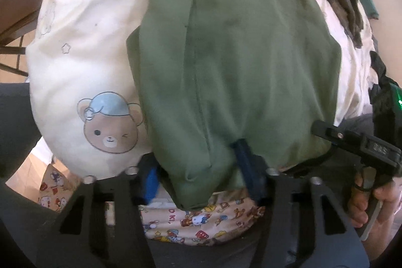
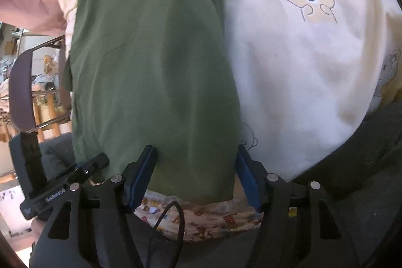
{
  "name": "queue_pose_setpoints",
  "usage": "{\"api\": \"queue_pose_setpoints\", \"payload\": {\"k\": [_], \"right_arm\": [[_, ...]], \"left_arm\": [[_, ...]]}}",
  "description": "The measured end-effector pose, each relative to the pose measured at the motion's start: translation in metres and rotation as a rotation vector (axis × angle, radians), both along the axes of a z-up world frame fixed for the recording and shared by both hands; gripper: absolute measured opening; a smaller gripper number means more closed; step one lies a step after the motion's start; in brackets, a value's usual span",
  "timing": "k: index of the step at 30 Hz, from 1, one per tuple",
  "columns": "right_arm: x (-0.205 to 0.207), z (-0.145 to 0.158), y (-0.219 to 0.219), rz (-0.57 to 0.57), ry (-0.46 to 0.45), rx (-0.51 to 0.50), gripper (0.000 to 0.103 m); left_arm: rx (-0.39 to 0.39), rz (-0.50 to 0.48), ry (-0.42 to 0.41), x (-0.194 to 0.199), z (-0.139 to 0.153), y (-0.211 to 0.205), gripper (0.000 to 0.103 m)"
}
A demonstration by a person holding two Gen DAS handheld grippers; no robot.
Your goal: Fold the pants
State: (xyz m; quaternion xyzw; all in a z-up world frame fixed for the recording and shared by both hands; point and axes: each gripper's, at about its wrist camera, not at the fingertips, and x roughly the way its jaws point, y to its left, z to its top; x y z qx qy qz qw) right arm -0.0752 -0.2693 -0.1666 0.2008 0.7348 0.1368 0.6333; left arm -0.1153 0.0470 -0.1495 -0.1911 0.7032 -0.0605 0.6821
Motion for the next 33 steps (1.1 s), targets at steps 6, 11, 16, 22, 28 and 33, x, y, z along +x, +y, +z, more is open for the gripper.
{"api": "queue_pose_setpoints", "payload": {"k": [6, 11, 16, 22, 28, 33], "right_arm": [[-0.01, 0.041, 0.008, 0.056, -0.173, -0.008, 0.014], [-0.019, 0.097, -0.009, -0.001, -0.329, 0.097, 0.01], [0.011, 0.137, -0.024, -0.061, -0.415, 0.212, 0.008], [0.068, 0.158, -0.019, -0.08, -0.451, 0.227, 0.008], [0.069, 0.14, -0.015, -0.028, -0.374, 0.189, 0.008], [0.053, 0.116, -0.023, -0.03, -0.312, 0.183, 0.008]], "left_arm": [[-0.101, 0.037, -0.063, 0.0, 0.026, 0.008, 0.016], [-0.195, 0.1, -0.147, 0.002, 0.07, 0.028, 0.014], [-0.261, 0.122, -0.208, 0.031, 0.109, 0.028, 0.013], [-0.239, 0.141, -0.293, 0.093, 0.136, 0.032, 0.013], [-0.255, 0.143, -0.173, 0.089, 0.097, 0.032, 0.015], [-0.247, 0.217, -0.052, 0.055, 0.036, 0.031, 0.051]]}}
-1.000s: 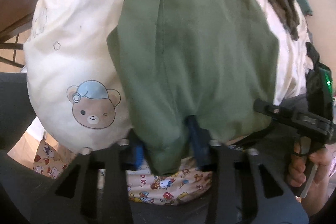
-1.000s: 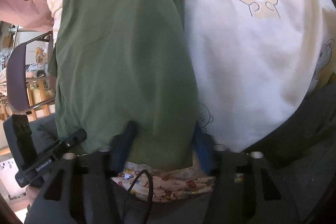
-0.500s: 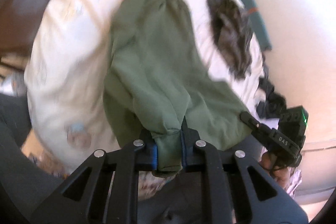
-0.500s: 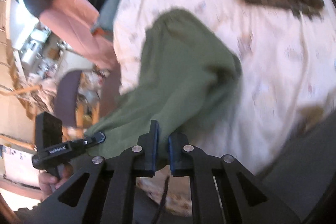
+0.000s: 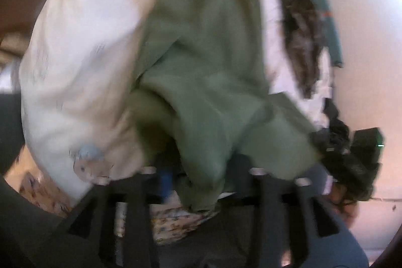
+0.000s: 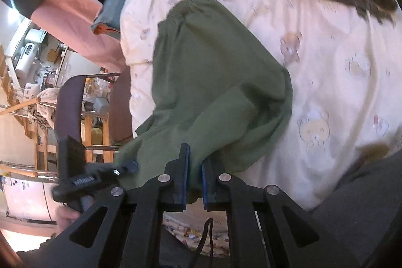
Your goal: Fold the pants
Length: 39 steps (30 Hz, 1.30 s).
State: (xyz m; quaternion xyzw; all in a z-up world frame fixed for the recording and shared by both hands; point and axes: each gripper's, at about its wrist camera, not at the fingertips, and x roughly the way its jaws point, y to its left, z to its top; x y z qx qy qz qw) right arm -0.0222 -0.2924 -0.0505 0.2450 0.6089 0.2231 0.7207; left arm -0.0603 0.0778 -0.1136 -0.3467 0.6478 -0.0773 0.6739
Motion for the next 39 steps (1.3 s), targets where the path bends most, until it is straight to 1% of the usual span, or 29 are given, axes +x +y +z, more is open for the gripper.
{"api": "queue_pose_setpoints", "payload": {"k": [1, 2, 3, 4, 5, 7, 8, 9, 10, 11, 12, 13, 14, 16, 17, 20, 22, 24, 25, 27, 29, 30, 32, 34, 35, 36, 37, 38, 39], "right_arm": [[-0.002, -0.004, -0.002, -0.009, 0.008, 0.001, 0.008], [-0.003, -0.006, -0.003, -0.015, 0.011, 0.005, 0.008], [-0.003, -0.008, -0.004, -0.016, 0.013, 0.006, 0.008], [-0.004, -0.01, -0.005, -0.021, 0.018, 0.006, 0.008], [-0.004, -0.011, -0.005, -0.023, 0.022, 0.008, 0.008], [-0.006, -0.011, -0.006, -0.022, 0.018, -0.003, 0.008], [-0.007, -0.012, -0.007, -0.026, 0.021, -0.004, 0.008], [-0.007, -0.013, -0.008, -0.031, 0.025, -0.006, 0.008], [-0.007, -0.015, -0.009, -0.039, 0.028, -0.009, 0.008], [-0.007, -0.016, -0.011, -0.043, 0.031, -0.01, 0.008], [-0.008, -0.018, -0.012, -0.048, 0.037, -0.011, 0.008], [-0.01, -0.019, -0.013, -0.052, 0.042, -0.011, 0.008], [-0.011, -0.019, -0.014, -0.051, 0.045, -0.012, 0.008], [-0.014, -0.018, -0.015, -0.045, 0.044, -0.003, 0.008], [-0.015, -0.016, -0.015, -0.041, 0.041, 0.002, 0.008], [-0.009, -0.005, -0.016, -0.042, 0.015, 0.029, 0.008], [0.005, 0.008, -0.018, -0.06, -0.023, 0.052, 0.008], [0.023, 0.02, -0.02, -0.081, -0.056, 0.074, 0.008], [0.039, 0.026, -0.02, -0.091, -0.075, 0.084, 0.008], [0.063, 0.03, -0.018, -0.094, -0.088, 0.078, 0.008], [0.098, 0.026, -0.011, -0.087, -0.084, 0.06, 0.008], [0.121, 0.019, -0.007, -0.087, -0.083, 0.034, 0.008], [0.154, 0.001, 0.002, -0.071, -0.064, 0.015, 0.008], [0.18, -0.019, 0.006, -0.085, -0.038, 0.001, 0.008], [0.195, -0.032, 0.01, -0.084, -0.019, -0.012, 0.008], [0.203, -0.04, 0.011, -0.09, -0.011, -0.016, 0.008], [0.216, -0.051, 0.013, -0.098, 0.001, -0.013, 0.008], [0.225, -0.06, 0.014, -0.1, 0.013, -0.016, 0.008], [0.232, -0.068, 0.016, -0.102, 0.022, -0.022, 0.013]], "left_arm": [[0.009, 0.032, 0.034, -0.01, -0.015, 0.0, 0.065], [0.012, 0.046, 0.041, -0.016, -0.024, -0.001, 0.075], [0.022, 0.057, 0.037, -0.02, -0.03, -0.003, 0.081], [0.041, 0.075, 0.04, -0.026, -0.038, -0.005, 0.092], [0.039, 0.089, 0.047, -0.029, -0.043, -0.005, 0.096], [0.009, 0.095, 0.057, -0.031, -0.055, -0.011, 0.096], [-0.013, 0.11, 0.068, -0.031, -0.06, -0.014, 0.095], [-0.039, 0.112, 0.058, -0.03, -0.061, -0.017, 0.094], [-0.06, 0.086, 0.036, -0.028, -0.059, -0.023, 0.088], [-0.066, 0.035, 0.0, -0.024, -0.055, -0.034, 0.07], [-0.057, -0.001, -0.014, -0.023, -0.052, -0.041, 0.063], [-0.043, -0.022, -0.012, -0.022, -0.05, -0.045, 0.052], [-0.048, -0.026, -0.007, -0.021, -0.049, -0.047, 0.033], [-0.062, -0.027, -0.003, -0.02, -0.043, -0.043, 0.026], [-0.067, -0.009, -0.003, -0.02, -0.038, -0.038, 0.023], [-0.095, 0.032, -0.056, -0.015, -0.004, -0.022, 0.018], [-0.123, 0.056, -0.096, -0.004, 0.022, -0.015, 0.017], [-0.139, 0.069, -0.13, 0.018, 0.045, -0.01, 0.017], [-0.143, 0.076, -0.139, 0.03, 0.053, -0.009, 0.017], [-0.138, 0.087, -0.151, 0.063, 0.062, -0.007, 0.017], [-0.13, 0.102, -0.122, 0.096, 0.06, -0.004, 0.017], [-0.115, 0.103, -0.125, 0.115, 0.058, -0.004, 0.017], [-0.048, 0.092, -0.127, 0.154, 0.048, -0.008, 0.018], [-0.024, 0.086, -0.074, 0.193, 0.025, -0.01, 0.018], [-0.012, 0.067, -0.06, 0.21, 0.013, -0.003, 0.018], [-0.008, 0.066, -0.043, 0.221, 0.001, 0.001, 0.019], [-0.019, 0.088, 0.006, 0.236, -0.014, 0.006, 0.02], [-0.024, 0.087, 0.025, 0.244, -0.023, 0.009, 0.022], [-0.02, 0.074, 0.03, 0.253, -0.03, 0.009, 0.023]]}}
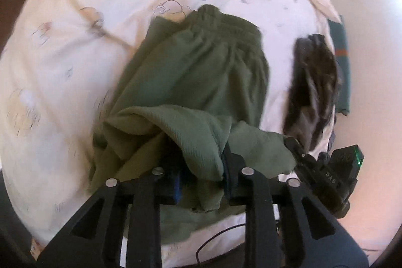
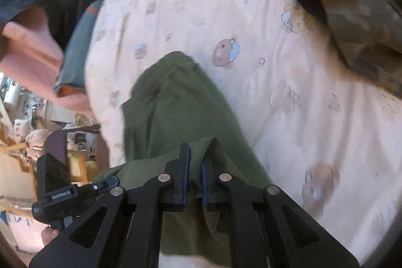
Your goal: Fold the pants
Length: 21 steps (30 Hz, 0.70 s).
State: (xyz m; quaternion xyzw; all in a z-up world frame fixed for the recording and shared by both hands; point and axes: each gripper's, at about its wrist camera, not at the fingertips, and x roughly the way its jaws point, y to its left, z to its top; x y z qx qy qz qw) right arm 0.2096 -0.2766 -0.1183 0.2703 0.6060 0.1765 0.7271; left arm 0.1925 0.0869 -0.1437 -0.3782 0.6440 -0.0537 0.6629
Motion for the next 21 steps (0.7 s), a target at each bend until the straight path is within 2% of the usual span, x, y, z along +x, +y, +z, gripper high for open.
{"api": "queue_pose_setpoints", "payload": {"k": [3, 4, 5, 6, 7, 8, 10, 12, 13, 14, 16, 19, 21], "right_arm": [[0.015, -0.016, -0.002, -0.012, 0.014, 0.024, 0.013], [0.016, -0.015, -0.004, -0.012, 0.001, 0.04, 0.015], [0.016, -0.009, -0.005, -0.005, -0.019, 0.034, 0.015], [0.015, -0.001, -0.006, 0.002, -0.054, 0.02, 0.017], [0.015, 0.007, -0.006, 0.012, -0.088, 0.005, 0.02], [0.014, 0.017, -0.008, 0.021, -0.129, -0.013, 0.023], [0.005, 0.045, -0.016, 0.006, -0.245, -0.057, 0.039], [-0.003, 0.068, -0.023, 0.004, -0.317, -0.021, 0.044], [-0.006, 0.073, -0.024, 0.012, -0.33, -0.018, 0.044], [-0.007, 0.075, -0.021, 0.039, -0.317, -0.038, 0.044], [-0.007, 0.064, -0.008, 0.122, -0.262, -0.072, 0.044], [-0.008, 0.033, 0.021, 0.274, -0.151, -0.106, 0.044], [-0.012, 0.012, 0.045, 0.389, -0.113, -0.194, 0.043]], "left_arm": [[-0.004, 0.014, 0.01, 0.011, -0.009, 0.008, 0.035], [0.005, 0.019, -0.017, 0.01, -0.005, 0.013, 0.049], [0.032, 0.024, -0.047, 0.009, 0.001, 0.019, 0.068], [0.073, 0.047, -0.082, 0.008, 0.01, 0.025, 0.077], [0.116, 0.089, -0.12, 0.005, 0.02, 0.035, 0.091], [0.132, 0.134, -0.168, -0.001, 0.032, 0.047, 0.093], [0.149, 0.154, -0.257, -0.013, 0.053, 0.059, 0.093], [0.272, 0.073, -0.313, -0.021, 0.068, 0.05, 0.093], [0.354, 0.003, -0.334, -0.026, 0.071, 0.037, 0.093], [0.415, -0.077, -0.349, -0.031, 0.07, 0.022, 0.093], [0.454, -0.185, -0.344, -0.035, 0.06, -0.002, 0.093], [0.435, -0.249, -0.312, -0.033, 0.035, -0.019, 0.093], [0.503, -0.295, -0.279, -0.03, 0.018, -0.028, 0.093]]}}
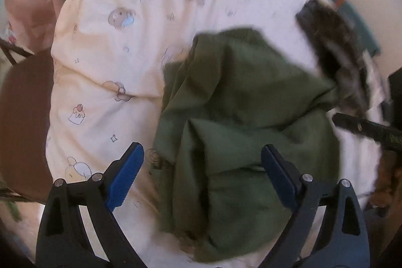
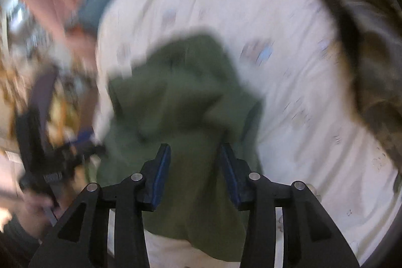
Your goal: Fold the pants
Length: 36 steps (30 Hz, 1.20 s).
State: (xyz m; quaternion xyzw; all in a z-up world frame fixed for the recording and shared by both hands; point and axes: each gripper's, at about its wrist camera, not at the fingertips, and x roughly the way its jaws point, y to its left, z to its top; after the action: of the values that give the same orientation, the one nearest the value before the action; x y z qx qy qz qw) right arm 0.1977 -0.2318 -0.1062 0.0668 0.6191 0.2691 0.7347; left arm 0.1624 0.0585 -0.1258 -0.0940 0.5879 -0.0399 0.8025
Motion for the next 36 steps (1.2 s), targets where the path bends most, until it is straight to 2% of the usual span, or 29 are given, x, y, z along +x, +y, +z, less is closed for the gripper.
{"api": "queue_pose_setpoints", "payload": {"k": [2, 3, 5, 6, 8, 9, 11, 13, 14, 16, 18, 20, 21, 22, 23, 24, 25, 26, 27, 31, 36], "right_arm": [[0.002, -0.011, 0.011, 0.005, -0.052, -0.1, 0.042], [0.008, -0.014, 0.01, -0.031, -0.082, -0.126, 0.042], [0.021, -0.012, -0.008, -0.183, -0.151, -0.082, 0.042], [0.029, -0.01, -0.027, -0.294, -0.166, -0.027, 0.043], [0.037, -0.011, -0.053, -0.45, -0.145, -0.024, 0.048], [0.04, -0.011, -0.06, -0.47, -0.131, -0.013, 0.048], [0.044, -0.013, -0.065, -0.423, -0.049, 0.038, 0.048], [0.04, -0.007, -0.061, -0.355, -0.015, 0.074, 0.05], [0.04, -0.003, -0.054, -0.315, -0.007, 0.081, 0.053], [0.03, 0.007, -0.047, -0.24, -0.035, 0.053, 0.068], [0.021, 0.01, -0.044, -0.216, -0.056, -0.016, 0.07], [0.013, -0.001, -0.044, -0.195, -0.003, -0.025, 0.07], [0.01, -0.007, -0.043, -0.179, 0.042, -0.023, 0.069], [0.01, -0.015, -0.041, -0.163, 0.085, -0.017, 0.057], [0.009, -0.02, -0.038, -0.152, 0.108, 0.009, 0.042], [0.007, -0.02, -0.036, -0.142, 0.124, 0.039, 0.014], [0.002, -0.014, -0.034, -0.124, 0.114, 0.056, 0.008], [-0.002, -0.008, -0.033, -0.111, 0.093, 0.051, 0.007], [-0.009, 0.003, -0.032, -0.084, 0.059, 0.041, 0.002], [-0.029, 0.046, -0.04, -0.041, -0.063, 0.124, 0.0], [-0.029, 0.084, -0.05, -0.094, -0.221, 0.255, 0.0]], "left_arm": [[0.059, -0.04, 0.037, 0.005, -0.018, -0.007, 0.093], [0.073, -0.032, 0.025, 0.006, -0.022, -0.007, 0.093], [0.107, 0.025, -0.03, 0.012, -0.021, 0.001, 0.093], [0.113, 0.057, -0.053, 0.014, -0.019, 0.007, 0.093], [0.097, 0.138, -0.101, 0.018, -0.009, 0.024, 0.093], [0.074, 0.169, -0.112, 0.019, -0.006, 0.032, 0.093], [-0.01, 0.226, -0.108, 0.017, 0.0, 0.052, 0.093], [-0.1, 0.234, -0.074, 0.013, 0.003, 0.06, 0.092], [-0.139, 0.217, -0.053, 0.011, 0.002, 0.06, 0.091], [-0.18, 0.156, -0.018, 0.006, 0.001, 0.053, 0.089], [-0.19, 0.077, 0.002, -0.003, -0.001, 0.04, 0.079], [-0.194, 0.0, 0.04, -0.01, -0.006, 0.022, 0.058], [-0.19, -0.03, 0.055, -0.011, -0.009, 0.015, 0.056], [-0.175, -0.045, 0.059, -0.011, -0.013, 0.008, 0.054], [-0.152, -0.06, 0.045, -0.009, -0.014, 0.0, 0.037], [-0.129, -0.077, 0.04, -0.008, -0.014, -0.005, 0.027], [-0.107, -0.102, 0.048, -0.008, -0.013, -0.011, 0.018], [-0.109, -0.113, 0.051, -0.011, -0.011, -0.013, 0.009], [-0.12, -0.114, 0.048, -0.013, -0.009, -0.012, 0.008], [-0.173, -0.121, 0.015, -0.029, 0.024, -0.006, 0.006], [-0.167, -0.106, -0.136, -0.033, 0.062, 0.001, 0.005]]}}
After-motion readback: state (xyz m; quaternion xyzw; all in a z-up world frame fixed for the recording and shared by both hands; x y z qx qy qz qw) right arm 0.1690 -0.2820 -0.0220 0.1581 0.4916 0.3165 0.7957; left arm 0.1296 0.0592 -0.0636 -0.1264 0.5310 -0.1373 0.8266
